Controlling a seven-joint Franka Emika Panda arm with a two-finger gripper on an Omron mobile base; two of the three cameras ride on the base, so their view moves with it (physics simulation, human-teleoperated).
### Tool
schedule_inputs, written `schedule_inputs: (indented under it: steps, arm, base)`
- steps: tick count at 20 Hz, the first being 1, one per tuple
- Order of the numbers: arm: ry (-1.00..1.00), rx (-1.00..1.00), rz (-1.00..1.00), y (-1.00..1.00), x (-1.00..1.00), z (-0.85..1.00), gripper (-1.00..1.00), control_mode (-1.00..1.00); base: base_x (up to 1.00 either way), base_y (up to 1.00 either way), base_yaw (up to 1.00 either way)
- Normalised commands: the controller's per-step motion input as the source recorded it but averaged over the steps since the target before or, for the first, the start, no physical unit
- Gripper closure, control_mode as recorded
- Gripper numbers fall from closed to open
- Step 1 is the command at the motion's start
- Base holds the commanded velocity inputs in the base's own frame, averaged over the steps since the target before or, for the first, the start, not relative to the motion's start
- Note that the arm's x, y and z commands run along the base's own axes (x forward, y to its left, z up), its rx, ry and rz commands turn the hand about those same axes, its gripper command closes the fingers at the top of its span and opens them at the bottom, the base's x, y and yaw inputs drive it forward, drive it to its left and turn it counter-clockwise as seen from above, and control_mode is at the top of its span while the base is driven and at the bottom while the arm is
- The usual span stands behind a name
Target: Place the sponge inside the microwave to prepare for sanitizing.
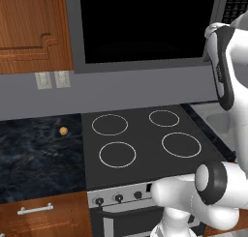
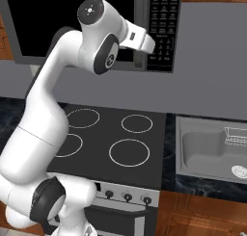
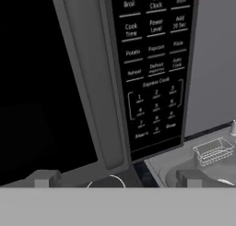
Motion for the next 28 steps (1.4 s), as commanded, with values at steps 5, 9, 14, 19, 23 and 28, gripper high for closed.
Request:
schedule_inputs:
  steps: [5, 9, 14, 19, 23, 28]
  arm:
    - [-0.07, 0.0, 0.08, 0.0, 0.18, 0.0, -1.0, -1.0]
    - [-0.1, 0.0, 0.09, 0.0, 0.24, -0.01, -1.0, -1.0]
    - [-0.04, 0.0, 0.08, 0.0, 0.34, 0.0, -1.0, -1.0]
    - [-0.02, 0.0, 0.04, 0.0, 0.27, 0.0, -1.0, -1.0]
    - [0.0, 0.0, 0.0, -0.01, 0.34, 0.0, -1.0, -1.0]
    - [0.0, 0.0, 0.02, -0.21, 0.41, 0.0, -1.0, -1.0]
  base:
    - [0.0, 0.0, 0.0]
    - [0.0, 0.0, 0.0]
    - [0.0, 0.0, 0.0]
    - [0.0, 0.0, 0.0]
    - [0.0, 0.0, 0.0]
    - [0.0, 0.0, 0.0]
